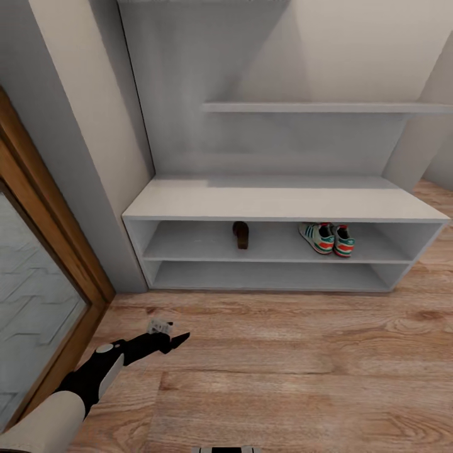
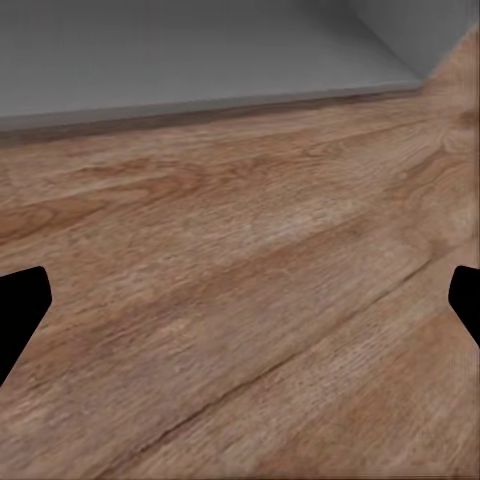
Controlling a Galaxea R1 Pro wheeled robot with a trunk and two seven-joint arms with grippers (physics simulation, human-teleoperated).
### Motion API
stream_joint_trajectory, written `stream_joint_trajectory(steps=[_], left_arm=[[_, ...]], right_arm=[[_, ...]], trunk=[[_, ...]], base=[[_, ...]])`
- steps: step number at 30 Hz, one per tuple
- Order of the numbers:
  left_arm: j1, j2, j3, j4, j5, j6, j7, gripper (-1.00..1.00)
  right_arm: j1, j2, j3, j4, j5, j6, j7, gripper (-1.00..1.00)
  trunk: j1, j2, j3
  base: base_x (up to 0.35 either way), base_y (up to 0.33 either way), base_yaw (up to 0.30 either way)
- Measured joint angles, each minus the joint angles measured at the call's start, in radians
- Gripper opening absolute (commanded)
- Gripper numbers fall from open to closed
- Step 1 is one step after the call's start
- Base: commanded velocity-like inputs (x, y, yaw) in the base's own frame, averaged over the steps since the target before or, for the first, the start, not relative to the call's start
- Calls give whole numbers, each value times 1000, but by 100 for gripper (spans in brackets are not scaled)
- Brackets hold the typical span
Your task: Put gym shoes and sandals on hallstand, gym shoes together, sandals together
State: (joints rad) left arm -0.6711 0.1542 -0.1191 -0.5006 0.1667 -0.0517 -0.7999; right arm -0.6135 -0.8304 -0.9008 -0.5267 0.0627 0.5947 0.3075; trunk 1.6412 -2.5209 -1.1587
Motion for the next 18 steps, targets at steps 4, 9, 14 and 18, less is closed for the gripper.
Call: stream_joint_trajectory(steps=[4, 9, 14, 18], left_arm=[[0, 3, 0, 3, 0, -3, -8, 100], [0, 8, 1, 5, 2, -7, -9, 100], [0, 9, 2, 5, 2, -9, -9, 100], [0, 9, 2, 5, 2, -9, -8, 100]], right_arm=[[0, 0, 0, 1, 0, 0, 0, -100], [0, 0, 0, 3, 0, -1, 0, -100], [0, 0, 1, 4, 0, -1, 0, -100], [0, 0, 2, 4, 0, -1, 0, -100]], trunk=[[0, 0, 0], [0, 0, 0], [0, 0, 0], [0, 0, 0]], base=[[-23, 33, 0], [-143, 226, 0], [-166, 266, 0], [-148, 282, 0]])
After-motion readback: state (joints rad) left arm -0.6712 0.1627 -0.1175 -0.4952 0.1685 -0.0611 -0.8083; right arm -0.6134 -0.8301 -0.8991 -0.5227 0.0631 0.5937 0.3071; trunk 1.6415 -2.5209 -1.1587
